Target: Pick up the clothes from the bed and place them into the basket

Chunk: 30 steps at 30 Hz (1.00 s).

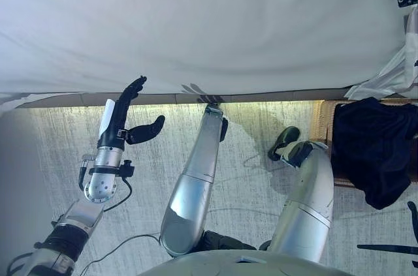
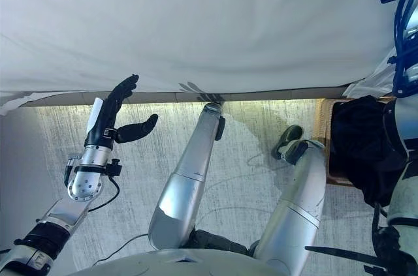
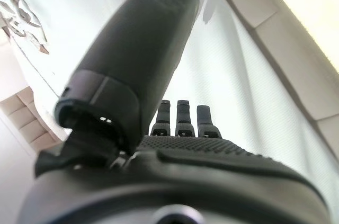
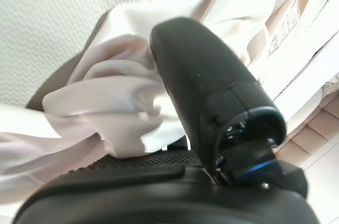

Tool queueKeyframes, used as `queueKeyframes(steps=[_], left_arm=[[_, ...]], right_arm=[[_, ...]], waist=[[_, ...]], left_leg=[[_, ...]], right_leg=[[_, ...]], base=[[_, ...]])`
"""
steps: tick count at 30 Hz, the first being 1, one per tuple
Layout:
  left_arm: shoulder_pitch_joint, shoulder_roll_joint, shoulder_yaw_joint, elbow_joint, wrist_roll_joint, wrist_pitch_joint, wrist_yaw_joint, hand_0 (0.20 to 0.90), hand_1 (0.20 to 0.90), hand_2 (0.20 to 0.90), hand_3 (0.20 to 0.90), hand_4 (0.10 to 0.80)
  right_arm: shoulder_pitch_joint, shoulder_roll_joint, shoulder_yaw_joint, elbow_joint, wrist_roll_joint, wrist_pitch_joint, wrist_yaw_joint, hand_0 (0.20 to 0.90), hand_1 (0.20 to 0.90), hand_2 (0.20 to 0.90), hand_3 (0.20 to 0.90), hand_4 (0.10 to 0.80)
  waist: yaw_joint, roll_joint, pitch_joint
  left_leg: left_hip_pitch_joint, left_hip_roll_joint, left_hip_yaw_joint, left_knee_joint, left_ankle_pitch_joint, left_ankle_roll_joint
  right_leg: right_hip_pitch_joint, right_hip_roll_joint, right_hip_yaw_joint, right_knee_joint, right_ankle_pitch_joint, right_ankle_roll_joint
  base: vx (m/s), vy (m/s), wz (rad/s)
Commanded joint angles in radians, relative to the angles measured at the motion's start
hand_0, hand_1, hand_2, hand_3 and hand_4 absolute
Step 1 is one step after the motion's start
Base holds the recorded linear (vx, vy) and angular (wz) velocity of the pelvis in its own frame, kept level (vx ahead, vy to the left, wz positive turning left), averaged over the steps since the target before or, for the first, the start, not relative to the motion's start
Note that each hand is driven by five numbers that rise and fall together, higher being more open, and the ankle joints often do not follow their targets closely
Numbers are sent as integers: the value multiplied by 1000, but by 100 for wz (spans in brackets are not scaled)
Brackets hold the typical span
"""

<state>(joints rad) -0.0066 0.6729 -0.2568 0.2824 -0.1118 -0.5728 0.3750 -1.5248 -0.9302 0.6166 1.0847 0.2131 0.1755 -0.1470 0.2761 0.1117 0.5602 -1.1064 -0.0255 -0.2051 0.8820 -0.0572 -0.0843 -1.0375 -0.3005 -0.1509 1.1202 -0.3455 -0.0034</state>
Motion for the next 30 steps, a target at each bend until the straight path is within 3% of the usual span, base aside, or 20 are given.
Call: queueKeyframes(steps=[1,5,12,22,30], left_arm=[[53,27,104,-75,-40,-92,30,900,900,900,900,800],[64,46,116,-78,-60,-102,0,900,900,900,900,800],[74,54,121,-51,-63,-125,-21,900,900,900,900,800],[43,38,109,-25,-41,-97,-50,900,900,900,900,800],[7,12,53,36,-29,-42,-99,900,900,900,900,800]], right_arm=[[-9,-105,45,-37,-42,-62,-29,300,300,300,200,100],[1,-120,27,-8,-57,-49,-35,300,300,300,200,100],[12,-130,18,21,-52,-75,-29,300,300,300,200,100],[71,-156,-54,29,-10,-114,31,300,300,300,200,100],[100,-180,-74,39,26,-155,104,300,300,300,200,100]], waist=[[23,-9,-40],[28,-15,-40],[32,-27,-40],[21,-69,-41],[-3,-120,-146]], left_leg=[[31,-61,114,227,-235,125],[50,-63,112,288,-274,132],[145,-57,115,262,-282,132],[425,-36,143,77,-258,116],[651,4,169,-83,-251,102]], right_leg=[[48,91,-114,39,-13,-81],[77,86,-116,66,-27,-82],[168,78,-123,28,-23,-86],[440,58,-131,-132,8,-70],[696,56,-128,-351,45,-49]], base=[[43,-8,-4],[37,-10,7],[9,26,-2],[17,68,9],[72,82,-14]])
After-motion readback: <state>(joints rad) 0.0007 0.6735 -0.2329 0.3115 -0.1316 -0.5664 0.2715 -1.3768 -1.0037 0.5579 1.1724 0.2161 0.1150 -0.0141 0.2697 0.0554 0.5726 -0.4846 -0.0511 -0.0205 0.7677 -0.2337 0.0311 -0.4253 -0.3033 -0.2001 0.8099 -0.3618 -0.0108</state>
